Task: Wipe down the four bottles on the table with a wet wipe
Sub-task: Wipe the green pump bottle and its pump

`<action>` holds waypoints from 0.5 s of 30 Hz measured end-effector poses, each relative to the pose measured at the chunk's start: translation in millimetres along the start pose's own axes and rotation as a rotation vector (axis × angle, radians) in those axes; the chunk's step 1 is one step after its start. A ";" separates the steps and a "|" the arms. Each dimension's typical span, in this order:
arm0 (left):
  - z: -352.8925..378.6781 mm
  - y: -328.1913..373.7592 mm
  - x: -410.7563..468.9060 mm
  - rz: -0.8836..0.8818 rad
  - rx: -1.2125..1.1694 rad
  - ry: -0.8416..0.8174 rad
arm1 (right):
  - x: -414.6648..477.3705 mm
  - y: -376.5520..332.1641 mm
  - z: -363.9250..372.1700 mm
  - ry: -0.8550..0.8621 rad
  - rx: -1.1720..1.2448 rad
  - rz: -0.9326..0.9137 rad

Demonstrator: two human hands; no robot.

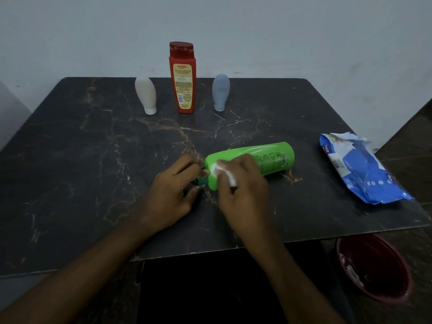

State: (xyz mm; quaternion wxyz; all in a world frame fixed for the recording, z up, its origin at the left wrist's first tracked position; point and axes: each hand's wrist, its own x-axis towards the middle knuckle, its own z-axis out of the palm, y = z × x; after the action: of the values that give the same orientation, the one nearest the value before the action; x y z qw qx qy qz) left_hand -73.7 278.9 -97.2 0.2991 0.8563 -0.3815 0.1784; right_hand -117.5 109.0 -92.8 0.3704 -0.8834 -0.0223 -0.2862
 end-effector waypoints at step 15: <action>1.6 1.3 0.5 0.003 -0.021 0.024 | 15.4 18.9 -21.3 -0.024 -0.061 -0.017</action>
State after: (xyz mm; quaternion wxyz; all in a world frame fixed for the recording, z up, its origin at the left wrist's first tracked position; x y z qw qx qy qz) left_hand -74.2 276.9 -97.6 0.3125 0.8502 -0.3810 0.1852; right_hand -110.2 78.4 -84.9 0.3408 -0.8974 -0.0254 -0.2792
